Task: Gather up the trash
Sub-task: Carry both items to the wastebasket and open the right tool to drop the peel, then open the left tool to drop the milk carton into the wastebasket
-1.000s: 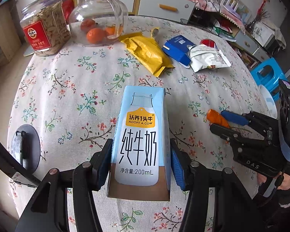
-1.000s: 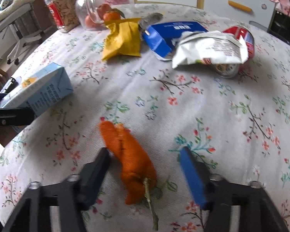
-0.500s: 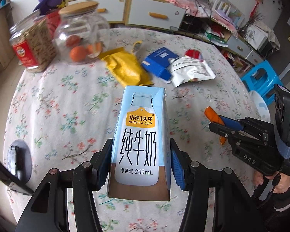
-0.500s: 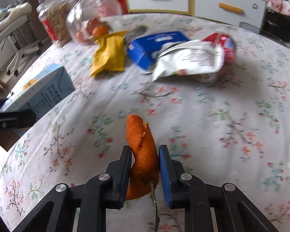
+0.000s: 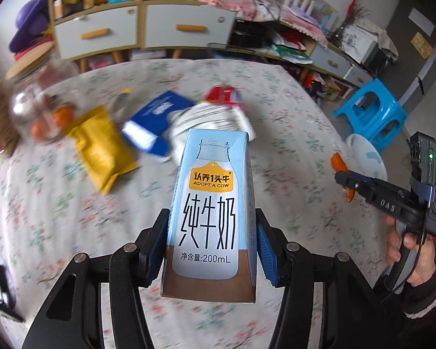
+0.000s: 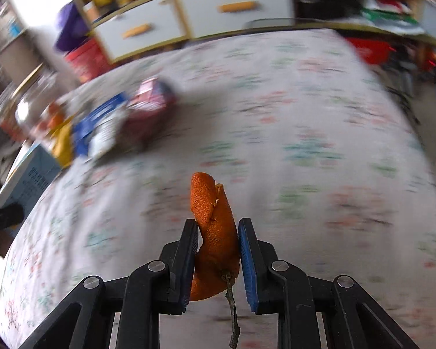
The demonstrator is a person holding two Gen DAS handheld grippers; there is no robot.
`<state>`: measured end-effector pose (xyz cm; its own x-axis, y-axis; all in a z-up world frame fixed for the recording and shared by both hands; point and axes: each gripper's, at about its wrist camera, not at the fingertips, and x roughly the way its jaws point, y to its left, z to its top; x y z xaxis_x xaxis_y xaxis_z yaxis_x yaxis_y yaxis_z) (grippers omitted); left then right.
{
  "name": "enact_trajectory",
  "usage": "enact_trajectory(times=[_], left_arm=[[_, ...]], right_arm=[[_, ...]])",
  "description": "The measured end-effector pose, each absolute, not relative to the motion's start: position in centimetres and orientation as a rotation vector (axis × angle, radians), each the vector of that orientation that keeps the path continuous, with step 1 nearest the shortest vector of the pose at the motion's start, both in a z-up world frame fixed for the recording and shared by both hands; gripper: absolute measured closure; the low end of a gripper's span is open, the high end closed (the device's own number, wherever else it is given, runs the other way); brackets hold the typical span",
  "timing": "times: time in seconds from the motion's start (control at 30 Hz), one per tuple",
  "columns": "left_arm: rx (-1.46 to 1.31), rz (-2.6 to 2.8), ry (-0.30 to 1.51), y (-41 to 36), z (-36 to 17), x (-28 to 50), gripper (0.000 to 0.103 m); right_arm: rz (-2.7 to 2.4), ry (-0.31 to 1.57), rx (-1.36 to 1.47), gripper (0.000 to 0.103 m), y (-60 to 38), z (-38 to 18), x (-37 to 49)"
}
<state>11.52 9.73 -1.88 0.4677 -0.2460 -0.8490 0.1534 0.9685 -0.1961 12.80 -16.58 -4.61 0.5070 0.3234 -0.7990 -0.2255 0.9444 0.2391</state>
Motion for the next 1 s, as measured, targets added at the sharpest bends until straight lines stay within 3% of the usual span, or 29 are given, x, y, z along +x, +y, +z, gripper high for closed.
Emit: enact_trajectory(times=[0.43, 0.83, 0.9, 0.97, 1.0], left_arm=[[-0.021, -0.377, 1.076, -0.9, -2.1, 14.9, 0.045], [0.043, -0.54, 1.113, -14.1, -2.6, 17.8, 0.045], [0.073, -0.563, 1.112, -16.2, -2.7, 18.0, 0.045], [0.094, -0.582, 1.112, -18.0, -2.8, 18.3, 0.045], [0.099, -0.594, 1.114, -18.9, -2.9, 18.4, 0.045]], right_arm=[[0.07, 0.951, 0.314, 0.077, -32.1, -2.3, 13.9], [-0.106, 0.979, 0.407, 0.074, -41.5, -3.6, 14.5], [-0.12, 0.982, 0.402, 0.066, -42.3, -3.6, 14.4], [-0.119, 0.975, 0.42, 0.04, -43.1, -3.5, 14.0], [-0.117, 0.965, 0.433, 0.039, -43.6, -3.3, 13.7]])
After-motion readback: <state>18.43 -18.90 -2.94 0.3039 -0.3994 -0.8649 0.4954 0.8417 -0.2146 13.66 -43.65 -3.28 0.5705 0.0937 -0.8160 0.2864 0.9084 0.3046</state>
